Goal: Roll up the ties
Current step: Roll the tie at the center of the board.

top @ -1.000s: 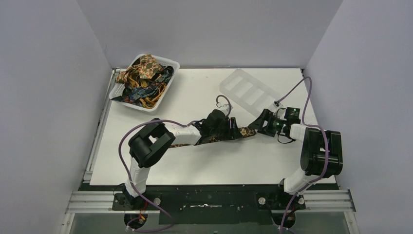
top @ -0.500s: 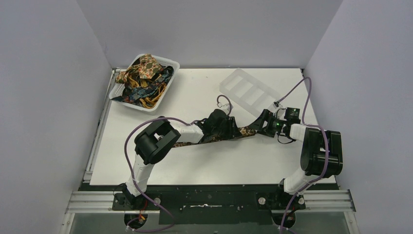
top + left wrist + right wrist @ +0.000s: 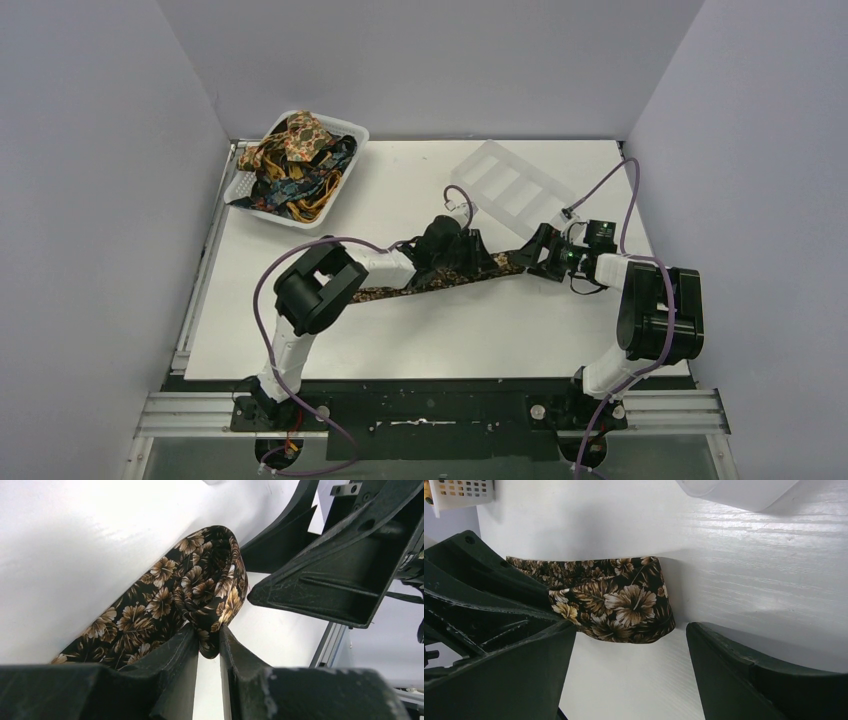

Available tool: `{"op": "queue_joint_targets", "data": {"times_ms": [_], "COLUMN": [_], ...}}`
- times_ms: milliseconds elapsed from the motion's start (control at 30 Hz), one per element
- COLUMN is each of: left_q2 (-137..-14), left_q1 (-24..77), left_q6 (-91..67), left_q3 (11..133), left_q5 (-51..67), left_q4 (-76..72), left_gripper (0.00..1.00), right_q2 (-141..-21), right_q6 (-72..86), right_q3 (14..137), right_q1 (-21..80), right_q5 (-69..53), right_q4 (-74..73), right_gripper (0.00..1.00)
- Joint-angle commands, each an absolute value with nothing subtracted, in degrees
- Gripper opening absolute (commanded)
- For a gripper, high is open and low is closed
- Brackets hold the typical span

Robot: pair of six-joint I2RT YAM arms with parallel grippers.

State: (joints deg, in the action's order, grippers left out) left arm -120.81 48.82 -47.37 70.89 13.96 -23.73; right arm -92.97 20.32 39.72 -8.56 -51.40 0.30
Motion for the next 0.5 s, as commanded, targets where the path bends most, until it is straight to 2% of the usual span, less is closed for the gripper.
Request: {"op": "queue_joint_targets", "data": {"times_ms": [0,467], "left_q2": [-120.6,-123.1], "left_q1": [46.9,46.0], "left_q6": [-47.5,-51.6], "left_q3": [71.2,67.8], "left_q5": [15.1,17.3], "left_q4": [-30.3,-34.7], "left_gripper": [0.20,0.21], "right_q2": [-91.6,-92.0], "right_q6": [19.8,19.4], "right_q3": [41.1,43.0], "right_q1": [-8.3,-8.2], "right_q5": [-51.6,-50.8], "right_q4": [0.2,-2.1], "right_gripper": [0.86,0.88]}}
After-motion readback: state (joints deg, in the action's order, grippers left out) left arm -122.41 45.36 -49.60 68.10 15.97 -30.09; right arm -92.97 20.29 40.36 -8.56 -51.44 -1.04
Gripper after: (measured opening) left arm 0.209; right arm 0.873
